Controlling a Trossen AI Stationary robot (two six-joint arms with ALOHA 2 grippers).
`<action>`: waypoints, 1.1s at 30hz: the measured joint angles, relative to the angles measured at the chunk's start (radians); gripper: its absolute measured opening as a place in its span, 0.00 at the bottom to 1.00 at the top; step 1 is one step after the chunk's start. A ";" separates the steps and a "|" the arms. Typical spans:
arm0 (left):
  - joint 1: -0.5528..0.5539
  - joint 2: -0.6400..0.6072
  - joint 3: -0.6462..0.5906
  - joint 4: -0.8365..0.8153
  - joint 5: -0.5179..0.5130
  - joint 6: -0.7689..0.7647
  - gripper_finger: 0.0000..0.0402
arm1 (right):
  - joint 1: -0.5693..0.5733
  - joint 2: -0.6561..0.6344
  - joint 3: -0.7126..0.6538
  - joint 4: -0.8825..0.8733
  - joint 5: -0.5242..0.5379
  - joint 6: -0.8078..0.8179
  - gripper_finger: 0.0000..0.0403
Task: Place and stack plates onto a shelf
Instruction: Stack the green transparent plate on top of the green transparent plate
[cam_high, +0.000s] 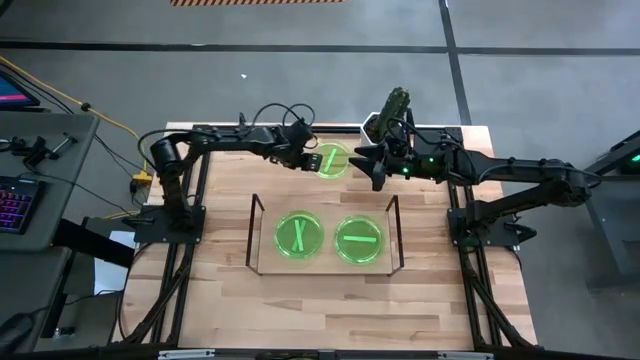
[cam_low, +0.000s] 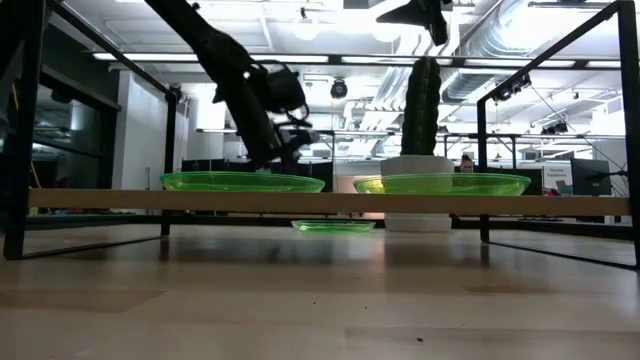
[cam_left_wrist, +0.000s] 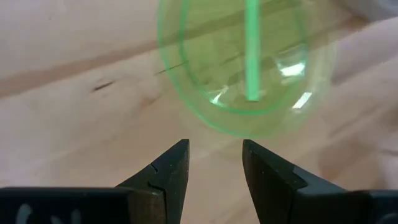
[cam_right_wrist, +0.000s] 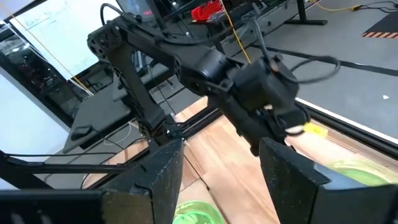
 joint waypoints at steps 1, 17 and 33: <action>0.000 0.014 0.000 0.005 -0.007 -0.013 0.34 | 0.000 0.000 0.000 0.000 0.000 0.001 0.48; -0.002 0.145 0.000 0.176 -0.098 -0.193 0.34 | 0.001 0.001 0.000 -0.042 0.001 0.035 0.48; -0.016 0.157 -0.002 0.247 -0.120 -0.259 0.34 | 0.003 0.001 0.001 -0.045 0.001 0.035 0.48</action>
